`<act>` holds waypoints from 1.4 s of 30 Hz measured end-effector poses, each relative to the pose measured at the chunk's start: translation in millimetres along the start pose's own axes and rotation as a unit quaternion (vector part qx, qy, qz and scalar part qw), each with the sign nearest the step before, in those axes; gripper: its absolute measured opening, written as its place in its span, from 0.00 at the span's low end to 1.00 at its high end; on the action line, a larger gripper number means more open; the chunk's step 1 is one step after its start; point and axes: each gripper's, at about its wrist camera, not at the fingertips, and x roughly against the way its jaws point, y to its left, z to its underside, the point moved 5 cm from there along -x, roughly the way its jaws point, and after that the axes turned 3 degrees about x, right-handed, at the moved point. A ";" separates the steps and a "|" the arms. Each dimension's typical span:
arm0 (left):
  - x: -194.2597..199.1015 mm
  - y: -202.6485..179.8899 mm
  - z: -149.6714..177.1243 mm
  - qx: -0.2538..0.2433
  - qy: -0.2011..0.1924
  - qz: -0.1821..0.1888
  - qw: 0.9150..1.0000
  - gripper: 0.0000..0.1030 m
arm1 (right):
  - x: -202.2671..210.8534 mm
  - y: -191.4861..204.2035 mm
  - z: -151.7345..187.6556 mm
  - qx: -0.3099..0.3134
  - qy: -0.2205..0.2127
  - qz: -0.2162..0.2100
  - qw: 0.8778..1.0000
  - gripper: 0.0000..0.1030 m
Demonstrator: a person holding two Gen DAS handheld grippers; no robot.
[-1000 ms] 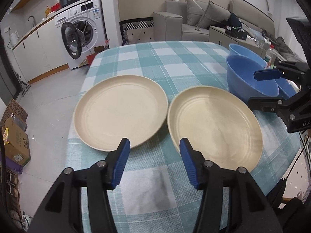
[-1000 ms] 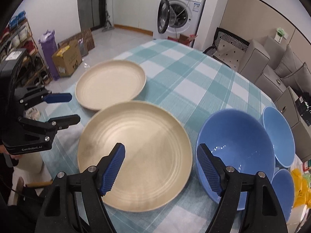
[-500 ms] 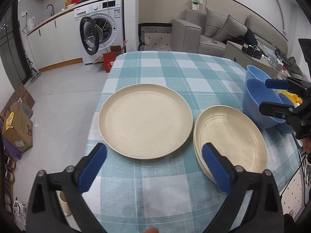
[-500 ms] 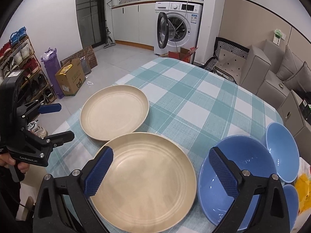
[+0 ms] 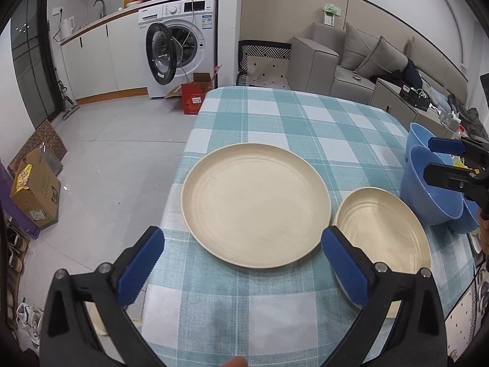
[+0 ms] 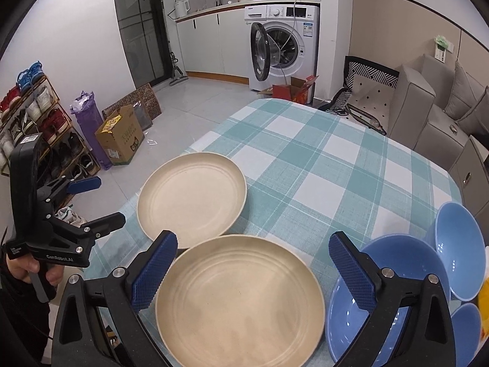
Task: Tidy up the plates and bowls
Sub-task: 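Pull both tools back up from the placed plates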
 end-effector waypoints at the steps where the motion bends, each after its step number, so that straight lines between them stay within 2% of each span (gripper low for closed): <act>1: -1.4 2.3 -1.2 0.004 0.000 -0.001 1.000 1.00 | -1.6 1.0 -2.4 0.000 -0.001 -0.001 1.000 0.98; 7: -10.7 16.7 -4.9 0.021 0.004 -0.008 1.000 1.00 | -15.3 5.7 -14.5 -0.001 0.004 -0.003 1.000 0.98; 23: -55.2 49.5 -2.3 0.051 0.043 -0.031 0.997 1.00 | -77.8 4.8 -31.6 -0.037 0.055 -0.029 0.997 0.98; 31: -72.2 60.2 -2.0 0.063 0.059 -0.038 0.996 1.00 | -107.5 3.3 -33.3 -0.041 0.085 -0.032 0.995 0.98; 36: -82.7 62.0 -2.8 0.056 0.065 -0.055 0.995 1.00 | -126.6 0.3 -30.2 -0.045 0.105 -0.032 0.993 0.98; 42: -93.5 69.4 -2.2 0.069 0.078 -0.054 0.993 1.00 | -144.9 0.5 -28.0 -0.043 0.118 -0.033 0.992 0.98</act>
